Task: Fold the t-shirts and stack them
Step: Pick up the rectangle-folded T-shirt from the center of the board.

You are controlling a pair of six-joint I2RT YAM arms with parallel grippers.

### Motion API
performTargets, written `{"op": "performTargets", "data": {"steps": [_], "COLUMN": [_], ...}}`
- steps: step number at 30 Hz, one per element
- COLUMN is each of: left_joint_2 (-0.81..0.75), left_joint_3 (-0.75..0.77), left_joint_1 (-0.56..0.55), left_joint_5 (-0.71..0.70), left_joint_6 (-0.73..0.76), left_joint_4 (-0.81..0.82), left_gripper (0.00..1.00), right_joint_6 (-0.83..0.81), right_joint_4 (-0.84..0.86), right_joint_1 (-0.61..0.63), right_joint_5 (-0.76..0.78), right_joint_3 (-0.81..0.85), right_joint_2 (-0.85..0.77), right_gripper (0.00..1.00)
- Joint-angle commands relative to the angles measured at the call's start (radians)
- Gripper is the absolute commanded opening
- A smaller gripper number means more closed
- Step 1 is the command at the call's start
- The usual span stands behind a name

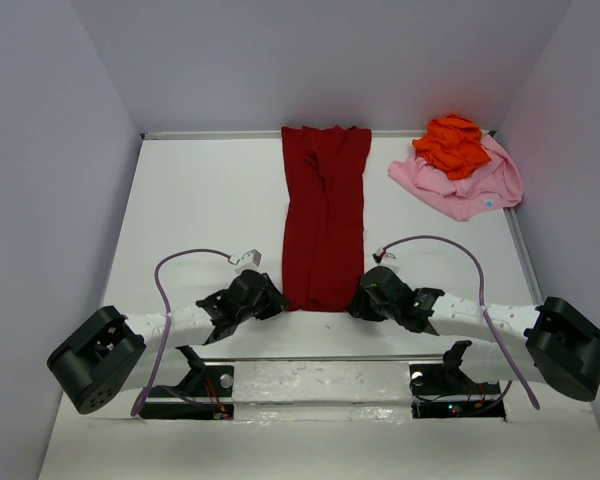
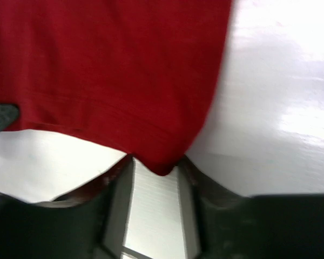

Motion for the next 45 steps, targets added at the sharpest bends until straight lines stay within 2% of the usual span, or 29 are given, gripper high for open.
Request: {"op": "performTargets", "data": {"steps": [1, 2, 4, 14, 15, 17, 18, 19, 20, 23, 28, 31, 34, 35, 36, 40, 41, 42, 45], "left_joint_2": [0.014, 0.015, 0.014, -0.052, -0.055, -0.049, -0.045, -0.039, -0.038, -0.046, -0.063, -0.065, -0.066, -0.069, -0.071, -0.071, -0.069, -0.068, -0.063], "left_joint_3": [-0.023, -0.023, -0.023, -0.022, -0.022, -0.015, -0.012, -0.008, -0.008, -0.009, -0.015, -0.015, -0.017, -0.018, -0.018, -0.018, -0.018, -0.020, -0.022], "left_joint_1": [-0.015, -0.017, -0.018, -0.044, -0.044, -0.044, -0.043, -0.043, -0.044, -0.046, -0.046, -0.046, -0.044, -0.047, -0.047, -0.049, -0.049, -0.049, -0.050], "left_joint_5": [-0.035, -0.038, -0.040, -0.064, -0.066, -0.068, -0.071, -0.071, -0.071, -0.068, -0.066, -0.066, -0.064, -0.064, -0.064, -0.068, -0.069, -0.071, -0.071], "left_joint_6": [0.000, -0.002, -0.003, -0.023, -0.022, -0.020, -0.019, -0.019, -0.019, -0.016, -0.019, -0.019, -0.016, -0.017, -0.017, -0.019, -0.019, -0.019, -0.020], "left_joint_4": [-0.136, -0.136, -0.138, -0.178, -0.176, -0.181, -0.185, -0.187, -0.187, -0.190, -0.193, -0.193, -0.192, -0.192, -0.192, -0.190, -0.189, -0.189, -0.182], "left_gripper": [0.10, 0.01, 0.00, 0.00, 0.00, 0.00, 0.00, 0.00, 0.00, 0.00, 0.00, 0.00, 0.00, 0.00, 0.00, 0.00, 0.00, 0.00, 0.00], "right_joint_6": [-0.005, -0.003, -0.005, -0.032, -0.039, -0.045, -0.037, -0.025, -0.019, 0.006, 0.024, 0.021, 0.012, 0.012, 0.012, 0.011, 0.009, 0.006, 0.001], "right_joint_4": [-0.098, -0.098, -0.102, -0.156, -0.158, -0.170, -0.181, -0.191, -0.200, -0.227, -0.227, -0.214, -0.187, -0.173, -0.170, -0.158, -0.158, -0.159, -0.159], "right_joint_1": [0.009, 0.009, 0.009, 0.009, 0.009, 0.009, 0.009, 0.009, 0.009, 0.009, 0.009, 0.009, 0.009, 0.009, 0.009, 0.009, 0.009, 0.009, 0.009], "right_joint_5": [0.047, 0.047, 0.050, 0.025, 0.025, 0.028, 0.042, 0.047, 0.053, 0.082, 0.117, 0.123, 0.113, 0.108, 0.103, 0.088, 0.088, 0.089, 0.086], "right_joint_3": [-0.017, -0.017, -0.019, -0.008, -0.008, -0.005, 0.004, 0.007, 0.009, 0.018, 0.026, 0.041, 0.037, 0.035, 0.032, 0.035, 0.037, 0.037, 0.037], "right_joint_2": [-0.010, -0.015, -0.019, -0.103, -0.111, -0.110, -0.096, -0.090, -0.084, -0.087, -0.059, -0.018, 0.010, 0.016, 0.027, 0.042, 0.042, 0.042, 0.028], "right_gripper": [0.23, 0.16, 0.00, 0.00, 0.11, 0.46, 0.75, 0.82, 0.86, 0.87, 0.87, 0.79, 0.61, 0.54, 0.39, 0.18, 0.06, 0.01, 0.00]}}
